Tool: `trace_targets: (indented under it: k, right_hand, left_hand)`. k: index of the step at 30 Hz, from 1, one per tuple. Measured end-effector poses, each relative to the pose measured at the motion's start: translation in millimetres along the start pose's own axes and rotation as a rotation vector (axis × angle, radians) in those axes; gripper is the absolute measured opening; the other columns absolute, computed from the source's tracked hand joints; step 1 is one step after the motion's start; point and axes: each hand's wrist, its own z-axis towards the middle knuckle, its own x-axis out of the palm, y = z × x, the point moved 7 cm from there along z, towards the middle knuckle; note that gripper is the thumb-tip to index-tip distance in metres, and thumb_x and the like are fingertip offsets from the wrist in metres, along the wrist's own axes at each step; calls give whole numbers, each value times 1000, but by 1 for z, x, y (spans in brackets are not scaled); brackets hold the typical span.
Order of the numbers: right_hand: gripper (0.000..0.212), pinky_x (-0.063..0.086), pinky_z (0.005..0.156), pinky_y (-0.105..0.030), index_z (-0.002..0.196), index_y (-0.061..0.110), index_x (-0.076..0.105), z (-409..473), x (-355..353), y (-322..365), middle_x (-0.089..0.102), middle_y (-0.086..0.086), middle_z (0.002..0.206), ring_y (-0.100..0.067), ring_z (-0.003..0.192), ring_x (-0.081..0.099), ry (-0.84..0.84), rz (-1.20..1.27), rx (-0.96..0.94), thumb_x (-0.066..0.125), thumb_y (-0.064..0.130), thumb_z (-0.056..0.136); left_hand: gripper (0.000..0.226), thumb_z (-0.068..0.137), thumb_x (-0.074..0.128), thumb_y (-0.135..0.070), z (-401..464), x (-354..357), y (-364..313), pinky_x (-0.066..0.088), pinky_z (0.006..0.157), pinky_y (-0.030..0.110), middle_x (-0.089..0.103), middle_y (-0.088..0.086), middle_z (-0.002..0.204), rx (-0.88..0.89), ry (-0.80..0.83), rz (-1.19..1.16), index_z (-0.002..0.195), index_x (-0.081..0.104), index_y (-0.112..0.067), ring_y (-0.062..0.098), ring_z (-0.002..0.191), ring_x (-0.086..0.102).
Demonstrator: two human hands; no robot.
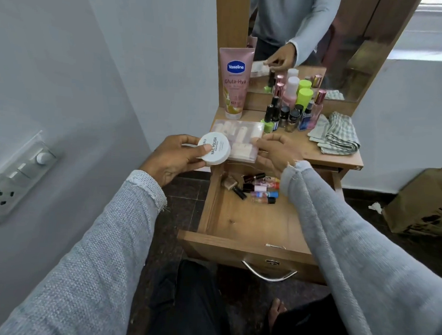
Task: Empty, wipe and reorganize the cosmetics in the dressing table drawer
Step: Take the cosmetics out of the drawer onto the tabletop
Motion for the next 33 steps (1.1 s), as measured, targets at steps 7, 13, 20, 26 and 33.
trace_targets:
  k: [7,13,20,26,33]
  right_hand:
    - [23,61,69,-41,83,10,55,33,12,-3,72,-16,96,-27,83,72,-152,-104,-66,76,1,77]
    - [11,47,71,-23,85,17,60,20,14,12,65,4,87,-12,81,59,-288,-588,-260,69,23,83]
    - [38,41,93,-30,117,13,58,18,30,11,58,-3,117,-19,110,52,-252,-904,-448,68,27,83]
    - [42,37,108,-39,130,20,55,-4,66,3,45,-4,139,-25,127,42,-26,-1424,-736,64,25,89]
    - [39,46,98,-39,127,12,59,8,84,-2,55,-9,129,-28,116,52,34,-1587,-769,62,3,88]
  left_hand:
    - [35,85,72,-11,13,-6,-3,60,65,22,71,17,107,-1,-48,-16,115,61,2,24,91,72]
    - [34,85,71,-11,14,-10,5,60,66,23,71,17,108,-22,-59,-22,115,61,2,25,93,72]
    - [34,84,73,-13,30,-16,11,61,70,25,71,14,109,-33,-67,-3,113,62,-1,23,94,72]
    - [34,84,73,-13,33,-19,11,61,70,25,71,14,108,-19,-79,4,114,63,0,24,92,72]
    - [28,84,72,-12,42,-20,2,61,70,26,70,14,110,15,-94,46,109,64,-2,24,93,72]
